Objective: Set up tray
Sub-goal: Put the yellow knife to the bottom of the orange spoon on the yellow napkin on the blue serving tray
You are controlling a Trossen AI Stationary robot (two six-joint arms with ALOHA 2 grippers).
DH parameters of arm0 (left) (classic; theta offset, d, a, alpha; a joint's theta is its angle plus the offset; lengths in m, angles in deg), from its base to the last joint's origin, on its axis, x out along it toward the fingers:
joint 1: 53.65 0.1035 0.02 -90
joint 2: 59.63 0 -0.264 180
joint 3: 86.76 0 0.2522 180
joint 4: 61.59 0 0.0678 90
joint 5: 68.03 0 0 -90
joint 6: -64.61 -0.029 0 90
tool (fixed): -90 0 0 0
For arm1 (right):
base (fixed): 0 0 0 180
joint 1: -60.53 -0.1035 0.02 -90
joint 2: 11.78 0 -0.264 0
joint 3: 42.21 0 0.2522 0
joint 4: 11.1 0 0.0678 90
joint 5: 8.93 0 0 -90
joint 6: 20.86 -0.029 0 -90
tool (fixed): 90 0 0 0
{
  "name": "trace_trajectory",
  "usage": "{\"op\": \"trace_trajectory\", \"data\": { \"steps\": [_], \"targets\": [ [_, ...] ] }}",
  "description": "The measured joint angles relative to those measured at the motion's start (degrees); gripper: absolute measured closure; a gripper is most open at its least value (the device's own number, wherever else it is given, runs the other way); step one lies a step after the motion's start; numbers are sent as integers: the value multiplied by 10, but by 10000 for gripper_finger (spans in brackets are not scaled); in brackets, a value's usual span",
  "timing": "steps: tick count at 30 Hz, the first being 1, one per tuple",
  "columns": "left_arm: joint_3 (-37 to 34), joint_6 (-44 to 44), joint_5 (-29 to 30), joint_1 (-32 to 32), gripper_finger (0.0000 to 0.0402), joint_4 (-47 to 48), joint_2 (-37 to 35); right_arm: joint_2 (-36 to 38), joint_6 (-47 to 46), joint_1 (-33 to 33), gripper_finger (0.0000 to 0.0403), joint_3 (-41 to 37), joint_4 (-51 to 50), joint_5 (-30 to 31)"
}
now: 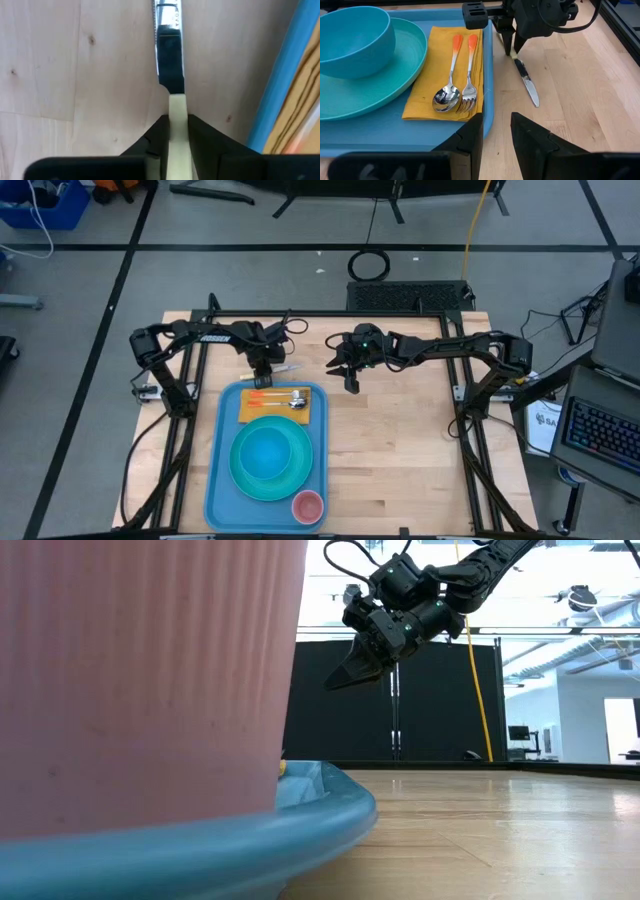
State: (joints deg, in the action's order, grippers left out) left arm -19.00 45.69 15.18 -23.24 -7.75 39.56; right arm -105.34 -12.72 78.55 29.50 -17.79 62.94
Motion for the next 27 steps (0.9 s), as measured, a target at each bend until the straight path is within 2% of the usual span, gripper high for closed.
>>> {"op": "trace_trajectory", "data": {
  "steps": [3,10,19,24,27],
  "targets": [
    [-1,-3,0,0,352,-3,0,0,0,0,312,0,0,0],
    [-1,-5,-2,0,340,-12,1,0,0,0,312,0,5,0],
    [7,-5,-10,-2,353,-26,2,0,0,0,312,0,10,0],
    [23,-6,-25,-6,338,-64,5,0,-11,0,312,0,14,0],
    [26,-15,-63,-10,341,-87,4,0,-13,0,312,0,15,0]
  ]
}}
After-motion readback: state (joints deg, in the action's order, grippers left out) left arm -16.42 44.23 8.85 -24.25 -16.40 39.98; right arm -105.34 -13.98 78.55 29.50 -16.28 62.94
